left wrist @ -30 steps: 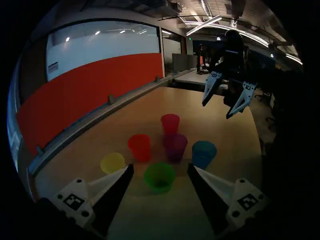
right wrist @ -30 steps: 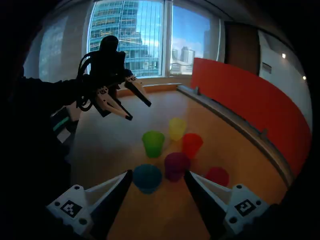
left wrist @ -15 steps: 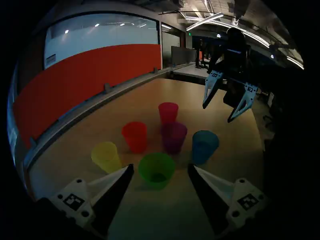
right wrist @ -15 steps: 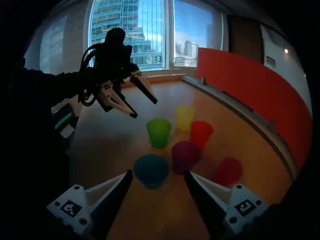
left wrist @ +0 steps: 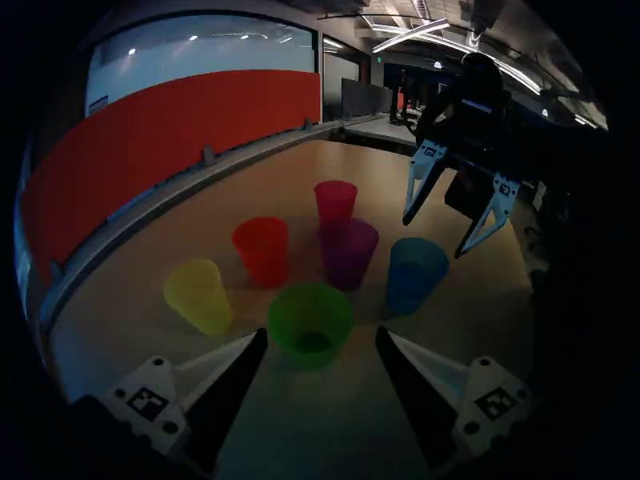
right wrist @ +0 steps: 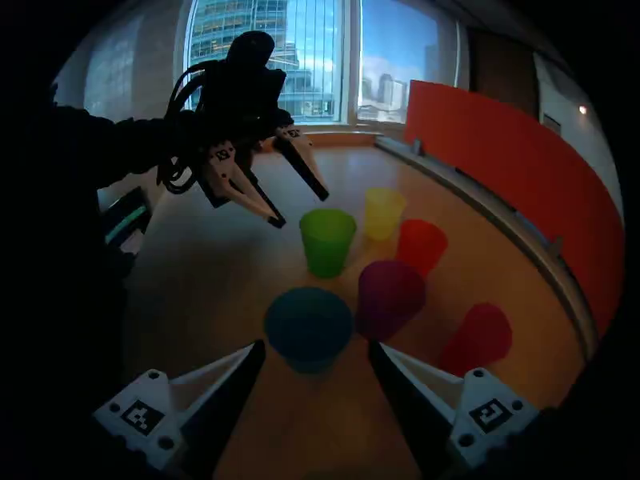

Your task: Pour water

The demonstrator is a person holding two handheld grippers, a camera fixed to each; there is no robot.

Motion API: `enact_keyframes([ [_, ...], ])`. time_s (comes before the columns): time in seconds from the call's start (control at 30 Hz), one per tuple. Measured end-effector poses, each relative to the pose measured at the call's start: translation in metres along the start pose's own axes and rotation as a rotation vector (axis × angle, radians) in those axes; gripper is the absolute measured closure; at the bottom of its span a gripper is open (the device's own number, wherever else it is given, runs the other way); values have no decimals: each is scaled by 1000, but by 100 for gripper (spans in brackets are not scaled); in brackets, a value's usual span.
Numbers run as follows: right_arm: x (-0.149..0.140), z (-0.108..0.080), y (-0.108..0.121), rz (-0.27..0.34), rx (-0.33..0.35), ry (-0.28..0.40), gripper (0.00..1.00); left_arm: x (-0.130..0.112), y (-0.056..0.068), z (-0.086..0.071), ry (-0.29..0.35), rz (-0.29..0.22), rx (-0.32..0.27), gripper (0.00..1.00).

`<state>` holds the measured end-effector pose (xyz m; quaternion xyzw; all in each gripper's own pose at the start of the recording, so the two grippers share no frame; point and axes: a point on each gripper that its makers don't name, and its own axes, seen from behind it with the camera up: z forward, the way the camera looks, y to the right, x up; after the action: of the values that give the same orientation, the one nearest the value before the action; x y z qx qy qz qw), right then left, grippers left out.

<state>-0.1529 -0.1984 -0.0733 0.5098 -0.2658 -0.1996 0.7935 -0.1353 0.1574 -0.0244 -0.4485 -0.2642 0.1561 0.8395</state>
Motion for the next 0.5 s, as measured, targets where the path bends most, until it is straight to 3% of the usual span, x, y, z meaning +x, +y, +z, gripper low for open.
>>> enact_keyframes([
  [0.5, -8, 30, -5, 7, 10, -8, 1, -17, -4, 31, -37, 1, -9, 0],
])
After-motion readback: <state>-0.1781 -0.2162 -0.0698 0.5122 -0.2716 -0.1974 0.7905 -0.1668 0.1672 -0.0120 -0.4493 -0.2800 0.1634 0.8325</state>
